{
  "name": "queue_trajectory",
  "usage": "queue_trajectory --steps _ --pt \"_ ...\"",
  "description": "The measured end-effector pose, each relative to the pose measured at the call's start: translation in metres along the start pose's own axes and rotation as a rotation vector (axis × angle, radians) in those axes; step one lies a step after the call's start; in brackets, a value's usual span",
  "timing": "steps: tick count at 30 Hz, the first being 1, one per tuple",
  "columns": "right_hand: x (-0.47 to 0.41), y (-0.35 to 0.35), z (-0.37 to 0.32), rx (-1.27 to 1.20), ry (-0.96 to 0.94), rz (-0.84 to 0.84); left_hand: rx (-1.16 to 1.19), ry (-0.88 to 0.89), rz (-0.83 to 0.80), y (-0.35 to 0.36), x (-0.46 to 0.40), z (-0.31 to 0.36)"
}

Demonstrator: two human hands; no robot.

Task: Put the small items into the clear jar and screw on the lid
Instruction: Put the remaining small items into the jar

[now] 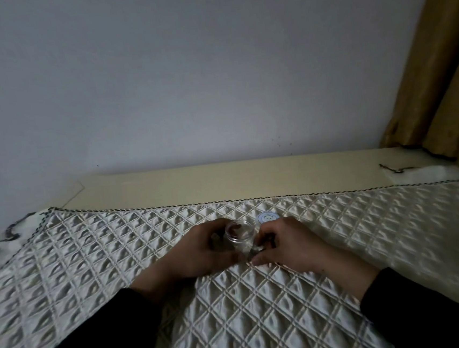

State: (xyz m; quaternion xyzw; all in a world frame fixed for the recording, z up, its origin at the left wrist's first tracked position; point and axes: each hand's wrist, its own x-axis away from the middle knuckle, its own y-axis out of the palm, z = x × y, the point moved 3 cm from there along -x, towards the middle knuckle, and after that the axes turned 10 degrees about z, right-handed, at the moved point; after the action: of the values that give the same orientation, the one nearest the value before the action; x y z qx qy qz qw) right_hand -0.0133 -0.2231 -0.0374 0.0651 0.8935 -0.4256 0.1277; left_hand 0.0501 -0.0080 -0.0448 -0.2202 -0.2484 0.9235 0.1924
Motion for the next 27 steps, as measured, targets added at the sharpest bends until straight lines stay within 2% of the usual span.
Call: queue_trajectory --steps 27 --pt "-0.001 0.000 -0.005 0.174 -0.109 0.001 0.000 0.005 0.008 -0.001 0.000 -0.002"
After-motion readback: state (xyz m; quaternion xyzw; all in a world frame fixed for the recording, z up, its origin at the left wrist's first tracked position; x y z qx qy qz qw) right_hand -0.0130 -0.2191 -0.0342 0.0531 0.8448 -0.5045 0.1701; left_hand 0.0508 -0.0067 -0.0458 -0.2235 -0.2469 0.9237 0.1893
